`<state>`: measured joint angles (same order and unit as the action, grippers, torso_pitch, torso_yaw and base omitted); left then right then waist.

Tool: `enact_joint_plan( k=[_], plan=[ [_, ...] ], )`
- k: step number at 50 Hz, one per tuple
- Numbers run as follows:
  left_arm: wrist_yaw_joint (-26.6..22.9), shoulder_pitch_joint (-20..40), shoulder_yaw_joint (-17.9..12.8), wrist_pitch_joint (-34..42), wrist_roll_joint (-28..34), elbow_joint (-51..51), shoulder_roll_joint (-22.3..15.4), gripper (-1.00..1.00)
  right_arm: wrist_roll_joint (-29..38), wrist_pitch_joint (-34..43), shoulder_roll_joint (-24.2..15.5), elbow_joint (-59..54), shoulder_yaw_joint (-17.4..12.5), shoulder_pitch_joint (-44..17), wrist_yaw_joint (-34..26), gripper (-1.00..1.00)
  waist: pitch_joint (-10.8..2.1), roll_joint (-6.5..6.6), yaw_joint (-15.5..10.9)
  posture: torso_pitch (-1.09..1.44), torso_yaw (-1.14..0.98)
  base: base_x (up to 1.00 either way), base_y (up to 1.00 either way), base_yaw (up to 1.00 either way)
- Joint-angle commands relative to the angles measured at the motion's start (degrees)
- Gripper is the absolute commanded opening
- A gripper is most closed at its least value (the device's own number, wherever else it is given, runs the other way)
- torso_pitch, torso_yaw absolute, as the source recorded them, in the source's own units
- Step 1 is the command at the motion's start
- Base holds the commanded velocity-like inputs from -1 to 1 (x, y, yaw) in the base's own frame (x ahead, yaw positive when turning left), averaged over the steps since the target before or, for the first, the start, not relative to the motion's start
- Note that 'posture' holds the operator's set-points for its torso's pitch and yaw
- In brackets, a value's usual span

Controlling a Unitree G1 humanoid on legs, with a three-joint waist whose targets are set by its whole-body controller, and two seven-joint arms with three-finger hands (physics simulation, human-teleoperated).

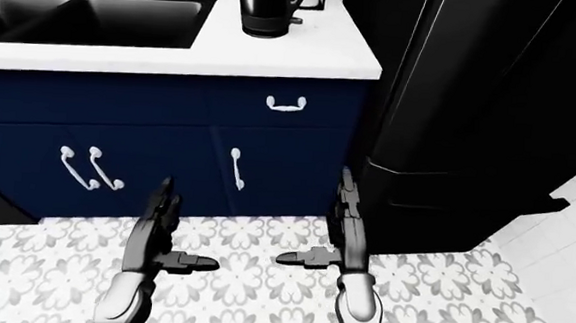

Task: Press down the lever to turn on the electric kettle.

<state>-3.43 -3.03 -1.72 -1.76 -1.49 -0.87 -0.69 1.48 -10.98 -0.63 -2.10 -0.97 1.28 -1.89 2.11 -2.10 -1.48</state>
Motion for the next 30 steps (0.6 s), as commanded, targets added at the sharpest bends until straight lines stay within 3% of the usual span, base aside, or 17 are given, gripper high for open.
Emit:
enact_joint_plan(
  k=[1,5,10,11,12,13,15,17,18,19,21,23,27,30],
  plan=[
    [-0.3,1.2,-0.1,-1.8,-0.1,2.7,-0.2,1.00,-0.2,-2.2,0.0,3.1,0.3,-1.0,0.0,1.00,-1.21,0.09,-0.1,0.00,0.00,0.00,0.00,0.00],
    [-0.3,1.0,-0.2,-1.5,-0.3,3.1,-0.2,1.00,0.5,-2.2,0.1,4.8,0.3,-0.3,0.5,1.00,-1.82,1.30,0.8,0.00,0.00,0.00,0.00,0.00],
    [-0.2,1.3,-0.7,-0.3,-1.4,4.1,-0.1,1.00,2.2,-1.5,-0.1,6.0,0.5,-0.3,1.0,1.00,-2.38,1.83,1.3,0.00,0.00,0.01,0.00,0.00],
    [-0.1,1.3,-0.9,-0.1,-1.7,4.4,-0.1,1.00,2.5,-1.4,-0.1,6.1,0.5,-0.2,1.0,1.00,-3.15,1.80,1.4,0.00,0.00,0.08,0.00,0.00],
    [-0.1,1.4,-0.9,-0.1,-1.9,4.4,-0.1,1.00,2.6,-1.4,-0.1,6.0,0.5,-0.3,1.0,1.00,-1.74,2.14,1.4,0.00,0.00,0.08,0.00,0.00],
    [-0.1,1.4,-1.0,-0.2,-2.0,4.4,-0.2,1.00,3.0,-1.3,0.0,6.3,0.7,-0.2,1.1,1.00,-1.31,2.22,1.4,0.00,0.00,0.09,0.00,0.00],
    [-0.1,1.3,-0.8,-0.4,-1.9,4.4,-0.2,1.00,3.0,-1.2,0.1,6.4,0.8,-0.1,1.1,1.00,-1.15,3.03,1.3,0.00,0.00,0.10,0.00,0.00],
    [-0.1,1.3,-0.9,-0.3,-2.2,4.3,-0.2,1.00,3.1,-1.3,0.0,6.4,0.8,-0.1,1.2,1.00,-1.16,4.95,1.3,0.00,0.00,0.09,0.00,0.00],
    [-0.1,1.3,-0.9,-0.3,-2.2,4.3,-0.2,1.00,3.1,-1.3,0.0,6.4,0.8,-0.1,1.2,1.00,-0.59,5.56,1.3,0.00,0.00,0.09,0.00,0.00],
    [-0.1,1.3,-0.9,-0.4,-2.2,4.3,-0.2,1.00,3.1,-1.6,0.0,6.1,0.7,-0.3,1.2,1.00,-0.66,3.86,1.2,0.00,0.00,0.09,0.00,0.00],
    [0.0,1.3,-1.1,-0.1,-2.7,4.9,-0.1,1.00,3.5,-1.3,0.0,6.7,0.7,-0.1,1.4,1.00,-0.61,4.88,1.2,0.00,0.00,0.10,0.00,0.00],
    [0.2,1.2,-1.3,0.4,-3.3,5.8,-0.1,1.00,3.8,-1.5,-0.1,6.5,0.6,-0.3,1.5,1.00,-0.89,4.87,1.0,0.00,0.00,0.12,0.00,0.00],
    [0.7,1.5,-1.5,0.1,-3.3,6.0,-0.2,1.00,4.4,-1.4,-0.2,6.7,0.5,-0.4,1.7,1.00,0.23,3.25,0.8,0.00,0.00,0.22,0.00,0.00],
    [1.0,1.6,-1.6,-0.1,-3.5,6.9,-0.2,1.00,4.6,-1.3,-0.2,6.8,0.4,-0.6,1.7,1.00,0.26,1.12,0.5,0.00,0.00,0.26,0.00,0.00]
  ],
)
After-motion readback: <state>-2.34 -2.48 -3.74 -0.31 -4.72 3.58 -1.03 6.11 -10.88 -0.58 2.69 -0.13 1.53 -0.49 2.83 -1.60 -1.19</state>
